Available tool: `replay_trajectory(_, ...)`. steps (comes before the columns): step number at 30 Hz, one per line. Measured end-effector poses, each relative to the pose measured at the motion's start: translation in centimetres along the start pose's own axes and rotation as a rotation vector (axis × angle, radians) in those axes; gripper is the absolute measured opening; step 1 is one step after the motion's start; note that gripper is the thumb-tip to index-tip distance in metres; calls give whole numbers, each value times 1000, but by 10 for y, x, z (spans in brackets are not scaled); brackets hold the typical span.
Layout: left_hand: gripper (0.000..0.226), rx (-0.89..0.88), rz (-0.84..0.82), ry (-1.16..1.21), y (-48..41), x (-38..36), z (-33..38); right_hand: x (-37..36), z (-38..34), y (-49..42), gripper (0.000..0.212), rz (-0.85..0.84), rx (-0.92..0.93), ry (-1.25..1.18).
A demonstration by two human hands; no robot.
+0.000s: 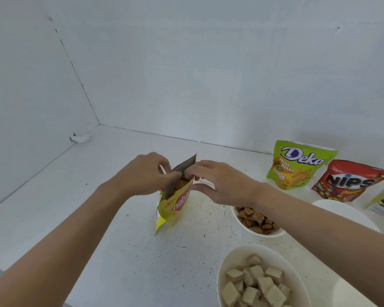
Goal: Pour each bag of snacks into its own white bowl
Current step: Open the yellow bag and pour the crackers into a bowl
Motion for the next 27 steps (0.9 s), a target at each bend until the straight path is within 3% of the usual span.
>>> replay_trajectory(3,30,0,-74,-156,-3,-2,0,-3,0,-2,14,35,67,98)
replay_trajectory(8,8,1,31,-230,-8,28,-9,5,-1,1,15,42,100,141)
replay_trajectory(17,10,51,60,262,-10,41,-24,11,-11,-3,11,135,156,223)
replay_trajectory(21,16,112,4,355,-9,19,-31,3,-8,-3,11,130,158,280)
replay_trajectory(27,11,151,81,485,-13,21,-42,0,-1,4,13,112,64,272)
Point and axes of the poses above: each hand's wrist, its own y-axis away from the middle knuckle, its own x-axis out of the back of the hand, z = x × y, the point moved 4 cm from there along -y, towards the middle knuckle
